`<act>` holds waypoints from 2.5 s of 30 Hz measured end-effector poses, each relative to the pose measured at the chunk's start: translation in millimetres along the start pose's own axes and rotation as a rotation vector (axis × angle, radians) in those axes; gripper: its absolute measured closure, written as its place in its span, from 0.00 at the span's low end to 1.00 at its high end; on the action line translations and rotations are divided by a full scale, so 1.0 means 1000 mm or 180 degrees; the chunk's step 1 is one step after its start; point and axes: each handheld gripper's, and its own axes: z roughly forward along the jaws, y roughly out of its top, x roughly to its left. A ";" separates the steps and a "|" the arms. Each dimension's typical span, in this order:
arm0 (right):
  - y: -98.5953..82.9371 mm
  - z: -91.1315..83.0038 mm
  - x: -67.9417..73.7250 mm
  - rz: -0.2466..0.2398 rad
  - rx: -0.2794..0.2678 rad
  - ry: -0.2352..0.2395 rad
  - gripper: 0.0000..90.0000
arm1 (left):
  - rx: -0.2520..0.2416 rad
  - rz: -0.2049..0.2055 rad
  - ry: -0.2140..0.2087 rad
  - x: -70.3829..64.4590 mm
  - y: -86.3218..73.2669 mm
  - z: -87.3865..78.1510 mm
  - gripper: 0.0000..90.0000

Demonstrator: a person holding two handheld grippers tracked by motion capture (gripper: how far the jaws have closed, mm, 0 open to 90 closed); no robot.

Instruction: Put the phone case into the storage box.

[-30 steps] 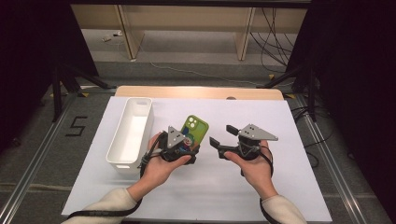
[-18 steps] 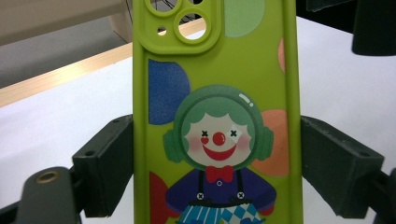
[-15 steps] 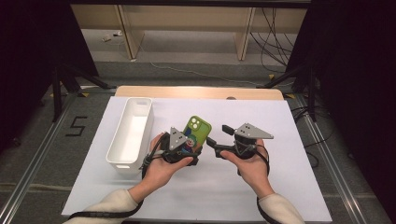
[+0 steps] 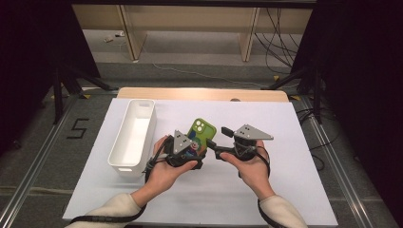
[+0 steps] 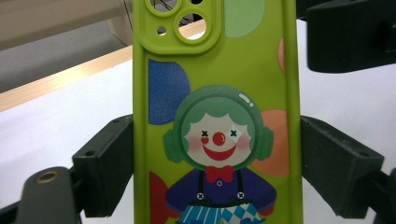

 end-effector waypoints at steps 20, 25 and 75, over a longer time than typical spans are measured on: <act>0.001 0.009 0.002 0.0020 0.0021 0.0041 0.37 | -0.0007 0.0012 0.0013 0.000 0.000 -0.001 0.18; 0.001 0.011 0.003 0.0037 0.0038 0.0058 0.39 | -0.0015 0.0009 0.0029 0.000 0.001 -0.001 0.18; -0.008 -0.070 -0.023 -0.0062 -0.0207 -0.0216 0.17 | -0.0636 -0.0337 0.0624 0.064 0.042 -0.034 0.18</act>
